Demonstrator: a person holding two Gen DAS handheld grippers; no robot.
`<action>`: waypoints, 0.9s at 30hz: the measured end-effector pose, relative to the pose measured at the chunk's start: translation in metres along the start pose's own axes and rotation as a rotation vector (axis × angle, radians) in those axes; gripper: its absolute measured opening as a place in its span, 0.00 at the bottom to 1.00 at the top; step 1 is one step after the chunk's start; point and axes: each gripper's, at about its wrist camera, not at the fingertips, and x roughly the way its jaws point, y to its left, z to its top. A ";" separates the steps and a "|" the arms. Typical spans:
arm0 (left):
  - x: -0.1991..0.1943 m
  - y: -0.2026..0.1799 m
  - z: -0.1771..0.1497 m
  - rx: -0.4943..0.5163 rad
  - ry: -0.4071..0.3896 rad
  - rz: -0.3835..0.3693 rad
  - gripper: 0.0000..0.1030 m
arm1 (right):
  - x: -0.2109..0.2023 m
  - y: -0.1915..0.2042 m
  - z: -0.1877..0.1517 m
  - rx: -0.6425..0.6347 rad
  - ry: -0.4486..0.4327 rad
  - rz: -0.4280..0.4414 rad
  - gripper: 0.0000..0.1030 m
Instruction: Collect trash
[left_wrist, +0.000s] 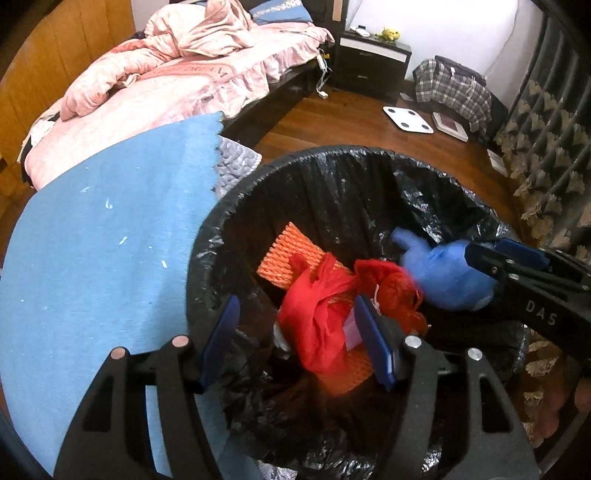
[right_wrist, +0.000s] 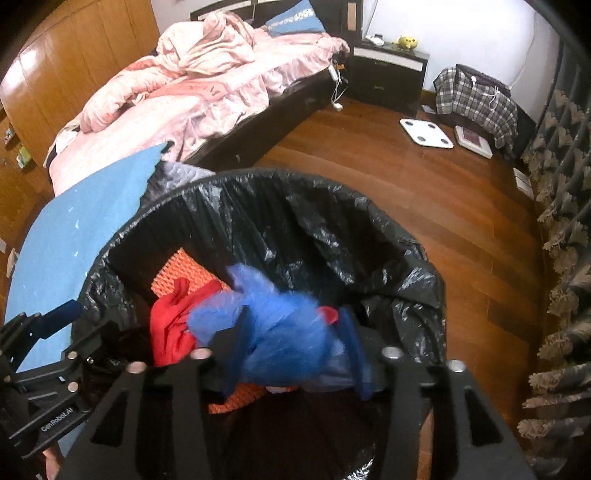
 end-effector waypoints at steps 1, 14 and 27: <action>-0.002 0.001 0.000 0.000 -0.001 0.000 0.61 | -0.002 0.000 0.000 -0.001 -0.005 -0.002 0.53; -0.018 0.013 -0.001 -0.011 -0.022 0.005 0.73 | -0.002 0.007 -0.006 0.006 0.021 -0.004 0.53; -0.114 0.064 -0.042 -0.042 -0.139 0.034 0.88 | -0.074 0.036 -0.040 0.050 -0.054 0.027 0.72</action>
